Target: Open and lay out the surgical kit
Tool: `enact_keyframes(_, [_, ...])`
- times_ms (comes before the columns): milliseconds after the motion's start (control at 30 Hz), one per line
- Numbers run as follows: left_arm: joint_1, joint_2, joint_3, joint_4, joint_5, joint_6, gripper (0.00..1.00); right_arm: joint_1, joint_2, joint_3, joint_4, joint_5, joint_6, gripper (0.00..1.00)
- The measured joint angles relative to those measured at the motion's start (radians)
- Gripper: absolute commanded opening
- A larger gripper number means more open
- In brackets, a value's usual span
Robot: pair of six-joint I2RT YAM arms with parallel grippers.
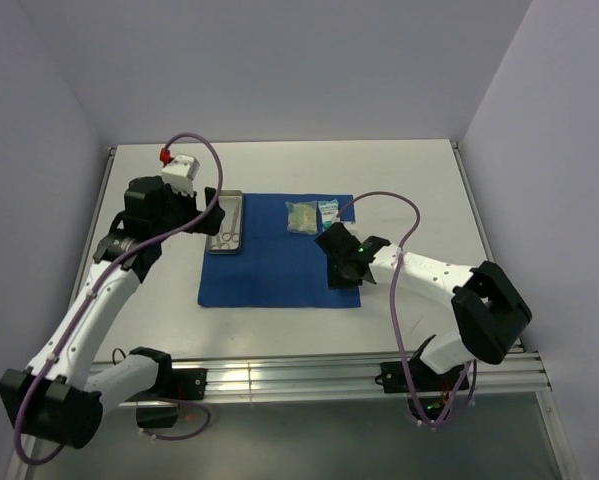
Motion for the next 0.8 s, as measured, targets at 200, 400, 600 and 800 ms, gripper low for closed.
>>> enact_keyframes(200, [0.143, 0.121, 0.014, -0.094, 0.122, -0.144, 0.99, -0.006, 0.046, -0.002, 0.054, 0.015, 0.039, 0.00])
enact_keyframes(400, [0.173, 0.124, 0.014, -0.104, 0.192, -0.173, 0.99, -0.032, 0.095, -0.008, 0.104, 0.000, 0.042, 0.00])
enact_keyframes(600, [0.183, 0.138, 0.014, -0.114, 0.220, -0.172, 0.99, -0.058, 0.105, -0.020, 0.114, -0.024, 0.030, 0.00])
enact_keyframes(800, [0.189, 0.156, 0.018, -0.119, 0.230, -0.170, 0.99, -0.079, 0.110, -0.021, 0.120, -0.043, 0.015, 0.00])
